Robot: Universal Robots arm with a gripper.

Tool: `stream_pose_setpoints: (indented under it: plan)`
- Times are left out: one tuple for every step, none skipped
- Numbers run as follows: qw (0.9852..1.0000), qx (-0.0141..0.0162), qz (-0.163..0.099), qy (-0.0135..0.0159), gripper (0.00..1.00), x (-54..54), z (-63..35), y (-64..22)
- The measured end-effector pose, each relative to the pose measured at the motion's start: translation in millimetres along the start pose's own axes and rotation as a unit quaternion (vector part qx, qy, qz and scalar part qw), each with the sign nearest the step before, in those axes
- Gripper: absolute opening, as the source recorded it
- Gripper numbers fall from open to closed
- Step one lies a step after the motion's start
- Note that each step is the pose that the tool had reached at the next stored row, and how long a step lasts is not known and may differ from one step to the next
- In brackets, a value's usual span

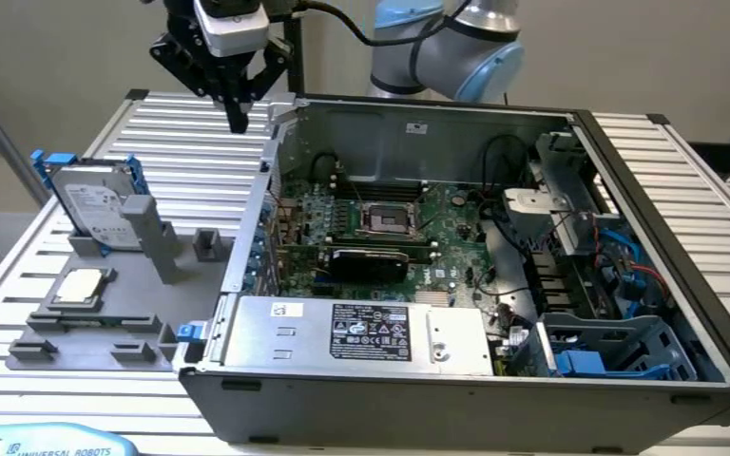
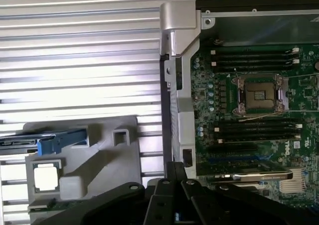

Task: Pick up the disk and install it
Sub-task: 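Reach for the disk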

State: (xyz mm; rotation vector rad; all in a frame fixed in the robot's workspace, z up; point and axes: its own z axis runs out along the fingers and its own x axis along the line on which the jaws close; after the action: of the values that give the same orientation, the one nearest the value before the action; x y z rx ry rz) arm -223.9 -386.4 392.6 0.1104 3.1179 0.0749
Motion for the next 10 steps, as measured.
stream_pose_setpoints:
  plan:
    - [1.0, 0.0, 0.0, 0.0, 0.11, 4.6, -0.1, 0.8]
    - [1.0, 0.0, 0.0, 0.0, 0.11, 9.4, 0.0, 1.5]
    - [1.0, 0.0, 0.0, 0.0, 0.11, 13.7, -0.1, 1.9]
    - [1.0, 0.0, 0.0, 0.0, 0.11, 18.6, 0.0, 2.2]
    - [1.0, 0.0, 0.0, 0.0, 0.11, 23.1, 0.1, 2.3]
    - [1.0, 0.0, 0.0, 0.0, 0.11, 27.5, 0.3, 2.2]
    - [1.0, 0.0, 0.0, 0.0, 0.11, 32.0, 0.5, 1.9]
    - [1.0, 0.0, 0.0, 0.0, 0.11, 36.6, 0.6, 1.7]
    - [1.0, 0.0, 0.0, 0.0, 0.11, 41.1, 0.8, 1.4]
    - [1.0, 0.0, 0.0, 0.0, 0.11, 45.9, 1.0, 1.1]
